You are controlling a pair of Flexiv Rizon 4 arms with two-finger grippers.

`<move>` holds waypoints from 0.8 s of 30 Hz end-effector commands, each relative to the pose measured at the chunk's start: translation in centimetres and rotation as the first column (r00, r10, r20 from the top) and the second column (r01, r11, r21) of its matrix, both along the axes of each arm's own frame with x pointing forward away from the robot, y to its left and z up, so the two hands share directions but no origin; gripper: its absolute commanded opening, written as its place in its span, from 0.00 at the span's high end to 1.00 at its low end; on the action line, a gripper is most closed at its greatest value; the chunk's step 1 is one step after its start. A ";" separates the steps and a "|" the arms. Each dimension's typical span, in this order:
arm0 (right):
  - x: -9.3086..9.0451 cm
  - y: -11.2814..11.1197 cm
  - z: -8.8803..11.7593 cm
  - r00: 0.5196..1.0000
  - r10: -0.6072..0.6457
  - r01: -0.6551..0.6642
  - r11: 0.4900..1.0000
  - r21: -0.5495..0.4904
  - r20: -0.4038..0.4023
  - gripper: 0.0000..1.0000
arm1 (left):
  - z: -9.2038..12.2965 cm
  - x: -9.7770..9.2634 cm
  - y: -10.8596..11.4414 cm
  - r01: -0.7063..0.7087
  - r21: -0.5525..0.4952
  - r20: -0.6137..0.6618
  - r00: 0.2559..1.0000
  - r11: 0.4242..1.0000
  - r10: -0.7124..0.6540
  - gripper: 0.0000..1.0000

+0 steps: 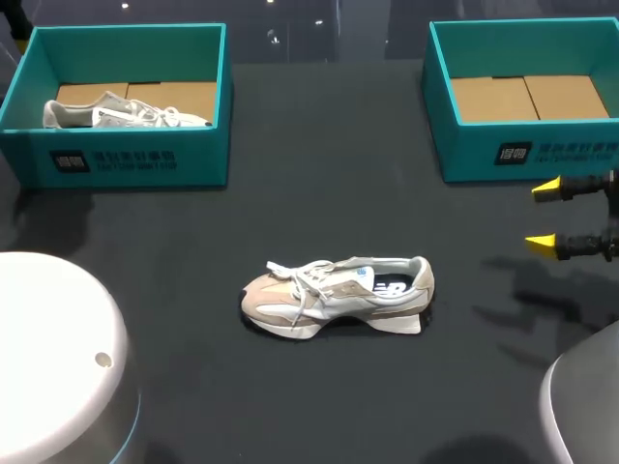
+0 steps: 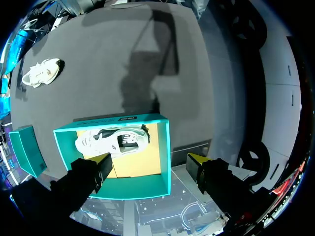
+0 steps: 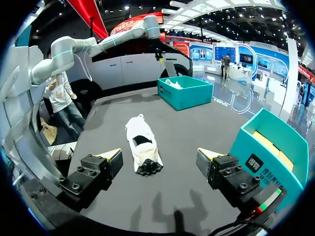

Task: Take the shoe out of the shoebox, open the shoe tongue, remove and reinsert the insole, then place the shoe into the shoebox

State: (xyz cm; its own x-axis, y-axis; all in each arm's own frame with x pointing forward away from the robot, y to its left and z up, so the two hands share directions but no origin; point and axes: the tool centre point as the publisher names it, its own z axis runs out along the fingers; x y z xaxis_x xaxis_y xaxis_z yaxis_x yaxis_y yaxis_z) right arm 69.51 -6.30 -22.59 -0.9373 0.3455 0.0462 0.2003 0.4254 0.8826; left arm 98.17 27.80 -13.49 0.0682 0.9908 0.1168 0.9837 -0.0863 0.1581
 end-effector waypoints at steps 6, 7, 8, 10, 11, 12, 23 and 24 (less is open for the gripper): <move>-0.8 0.4 -0.4 0.999 -0.023 0.020 0.996 0.084 0.040 0.00 | 0.0 -0.1 0.0 0.001 0.002 0.002 1.000 1.000 -0.001 0.00; -0.8 0.4 -0.4 0.999 -0.023 0.020 0.996 0.084 0.040 0.00 | 0.0 -0.1 0.0 0.001 0.002 0.002 1.000 1.000 -0.001 0.00; -0.8 0.4 -0.4 0.999 -0.023 0.020 0.996 0.084 0.040 0.00 | 0.0 -0.1 0.0 0.001 0.002 0.002 1.000 1.000 -0.001 0.00; -0.6 0.1 -1.3 0.997 0.003 -0.010 0.997 0.082 0.081 0.00 | 0.0 -0.1 0.0 0.001 0.002 0.002 1.000 1.000 -0.001 0.00; -0.5 0.0 -1.7 0.996 0.014 -0.022 0.996 0.082 0.091 0.00 | 0.0 -0.1 0.0 0.001 0.002 0.002 1.000 1.000 -0.001 0.00; -0.4 0.0 -2.2 0.994 0.032 -0.039 0.997 0.061 0.108 0.00 | 0.0 -0.1 0.0 0.001 0.002 0.002 1.000 1.000 -0.001 0.00; 0.8 -0.4 -6.2 0.972 0.141 -0.154 0.987 0.054 0.185 0.00 | 0.0 -0.1 0.0 0.001 0.002 0.002 1.000 1.000 -0.001 0.00; 0.8 -0.4 -6.2 0.972 0.141 -0.154 0.987 0.054 0.185 0.00 | 0.0 -0.1 0.0 0.001 0.002 0.002 1.000 1.000 -0.001 0.00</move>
